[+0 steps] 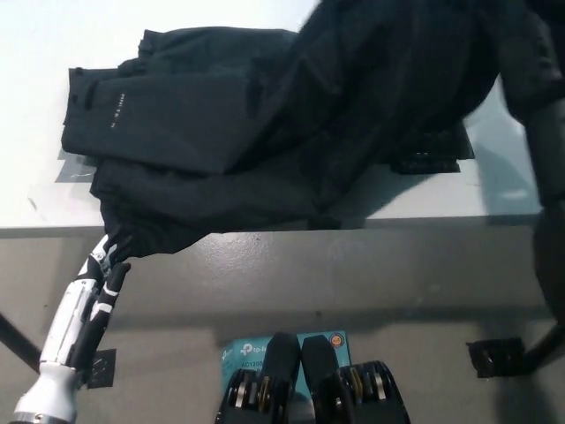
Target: The robot grabs the right edges of the black jacket on the table, and folds it in half
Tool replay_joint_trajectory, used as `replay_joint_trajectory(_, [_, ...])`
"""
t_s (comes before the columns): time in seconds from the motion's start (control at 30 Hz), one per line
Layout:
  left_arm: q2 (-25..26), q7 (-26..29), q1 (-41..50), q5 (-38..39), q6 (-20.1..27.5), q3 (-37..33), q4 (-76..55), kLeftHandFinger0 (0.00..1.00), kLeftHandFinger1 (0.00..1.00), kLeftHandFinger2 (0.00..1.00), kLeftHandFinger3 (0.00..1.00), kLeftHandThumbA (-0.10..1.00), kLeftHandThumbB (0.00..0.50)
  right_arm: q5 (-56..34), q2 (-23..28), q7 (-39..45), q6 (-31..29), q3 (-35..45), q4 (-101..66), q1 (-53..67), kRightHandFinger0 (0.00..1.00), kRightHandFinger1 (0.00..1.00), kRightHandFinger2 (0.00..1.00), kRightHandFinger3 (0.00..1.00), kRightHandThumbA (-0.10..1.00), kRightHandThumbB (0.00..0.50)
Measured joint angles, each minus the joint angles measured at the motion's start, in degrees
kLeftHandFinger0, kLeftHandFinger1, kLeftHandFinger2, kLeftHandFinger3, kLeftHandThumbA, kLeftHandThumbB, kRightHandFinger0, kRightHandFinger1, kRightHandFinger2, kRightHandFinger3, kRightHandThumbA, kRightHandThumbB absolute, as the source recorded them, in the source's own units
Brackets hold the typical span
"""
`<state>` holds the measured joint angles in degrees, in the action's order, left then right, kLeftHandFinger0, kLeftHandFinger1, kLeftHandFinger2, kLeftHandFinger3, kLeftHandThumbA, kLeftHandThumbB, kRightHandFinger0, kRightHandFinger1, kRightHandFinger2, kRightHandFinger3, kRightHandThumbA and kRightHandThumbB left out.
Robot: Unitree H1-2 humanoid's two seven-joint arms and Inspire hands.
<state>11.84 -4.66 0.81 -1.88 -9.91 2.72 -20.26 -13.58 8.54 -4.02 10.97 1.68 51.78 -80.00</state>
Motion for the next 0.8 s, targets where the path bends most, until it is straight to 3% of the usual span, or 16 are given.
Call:
replay_joint_trajectory(0.03, [0.0, 0.0, -0.1, 0.0, 0.0, 0.0, 0.0, 1.0, 1.0, 1.0, 1.0, 0.93, 0.051, 0.7, -1.0, 0.2, 0.0, -1.2, 0.0, -0.8, 0.0, 0.28, 0.64, 0.52, -0.1, 0.203])
replay_joint_trajectory(0.1, [0.0, 0.0, -0.2, 0.0, -0.1, 0.0, -0.1, 1.0, 1.0, 1.0, 1.0, 0.94, 0.052, 2.0, -3.8, 0.6, -0.2, -3.4, 0.0, -2.3, 0.0, 0.27, 0.63, 0.55, -0.1, 0.219])
replay_joint_trajectory(0.17, [0.0, 0.0, -0.3, -0.2, -0.3, -0.1, -0.4, 1.0, 1.0, 1.0, 1.0, 0.94, 0.042, 3.5, -6.3, 0.9, -0.5, -5.8, 0.5, -3.6, 0.0, 0.21, 0.59, 0.53, -0.1, 0.201])
replay_joint_trajectory(0.23, [0.1, 0.0, -0.3, -0.4, -0.5, -0.1, -0.7, 1.0, 1.0, 1.0, 1.0, 0.93, 0.028, 4.9, -8.4, 1.2, -0.9, -8.3, 1.4, -4.7, 0.01, 0.31, 0.71, 0.64, -0.1, 0.207])
replay_joint_trajectory(0.3, [0.3, 0.0, -0.3, -0.8, -0.7, -0.4, -1.3, 1.0, 1.0, 1.0, 1.0, 0.91, 0.016, 7.6, -11.7, 1.4, -1.9, -12.3, 5.3, -6.2, 0.0, 0.36, 0.76, 0.69, -0.1, 0.171])
replay_joint_trajectory(0.4, [1.0, -0.4, -0.3, -1.3, -1.1, -1.0, -1.8, 1.0, 1.0, 1.0, 1.0, 0.73, 0.001, 10.2, -16.2, 1.8, -3.9, -16.2, 10.8, -7.1, 0.0, 0.36, 0.76, 0.67, -0.1, 0.189])
replay_joint_trajectory(0.5, [2.2, -1.2, -0.4, -1.8, -2.5, -2.2, -2.8, 1.0, 1.0, 1.0, 1.0, 0.34, 0.0, 12.2, -19.7, 1.9, -5.9, -18.4, 15.1, -7.1, 0.01, 0.44, 0.83, 0.74, -0.1, 0.18])
replay_joint_trajectory(0.53, [3.1, -1.6, -0.5, -2.3, -3.3, -2.9, -3.3, 1.0, 1.0, 1.0, 1.0, 0.26, 0.0, 12.9, -20.8, 1.9, -6.2, -19.0, 16.0, -7.1, 0.08, 0.54, 0.92, 0.78, -0.1, 0.183])
replay_joint_trajectory(0.57, [4.1, -2.1, -0.6, -2.8, -4.0, -3.8, -3.6, 1.0, 1.0, 1.0, 1.0, 0.23, 0.0, 13.6, -21.5, 1.9, -6.5, -19.6, 16.7, -7.1, 0.1, 0.51, 0.81, 0.71, -0.1, 0.185])
replay_joint_trajectory(0.6, [5.0, -2.7, -0.9, -3.4, -4.8, -4.7, -3.9, 1.0, 1.0, 1.0, 1.0, 0.21, 0.001, 14.3, -22.2, 1.9, -6.7, -20.1, 17.3, -7.1, 0.25, 0.62, 0.81, 0.71, -0.1, 0.201])
replay_joint_trajectory(0.63, [5.9, -3.2, -1.2, -3.8, -5.5, -5.4, -4.1, 1.0, 1.0, 1.0, 1.0, 0.2, 0.014, 14.9, -22.8, 1.9, -7.0, -20.6, 17.9, -7.1, 0.18, 0.53, 0.71, 0.61, -0.1, 0.194])
replay_joint_trajectory(0.67, [6.6, -3.6, -1.4, -4.1, -6.1, -6.0, -4.3, 1.0, 1.0, 1.0, 1.0, 0.19, 0.024, 15.5, -23.3, 2.0, -7.3, -21.0, 18.5, -7.1, 0.03, 0.37, 0.59, 0.52, -0.1, 0.184])
replay_joint_trajectory(0.7, [7.1, -4.0, -1.6, -4.3, -6.6, -6.4, -4.4, 1.0, 1.0, 1.0, 1.0, 0.15, 0.017, 16.0, -23.7, 2.0, -7.6, -21.3, 19.2, -7.1, 0.02, 0.36, 0.61, 0.49, -0.1, 0.184])
replay_joint_trajectory(0.73, [7.8, -4.4, -1.8, -4.5, -7.1, -7.1, -4.7, 1.0, 1.0, 1.0, 1.0, 0.14, 0.022, 16.7, -24.2, 1.9, -8.1, -21.6, 20.3, -7.1, 0.0, 0.27, 0.59, 0.51, -0.1, 0.17])
replay_joint_trajectory(0.77, [8.2, -4.8, -1.9, -4.6, -7.4, -7.6, -4.9, 1.0, 1.0, 1.0, 1.0, 0.16, 0.029, 17.1, -24.5, 1.9, -8.4, -21.8, 21.0, -7.1, 0.0, 0.24, 0.64, 0.55, -0.1, 0.168])
replay_joint_trajectory(0.8, [8.5, -5.1, -2.0, -4.8, -7.6, -8.0, -5.1, 1.0, 1.0, 1.0, 1.0, 0.18, 0.025, 17.6, -24.7, 1.9, -8.8, -22.2, 21.8, -7.0, 0.0, 0.25, 0.67, 0.58, -0.1, 0.167])
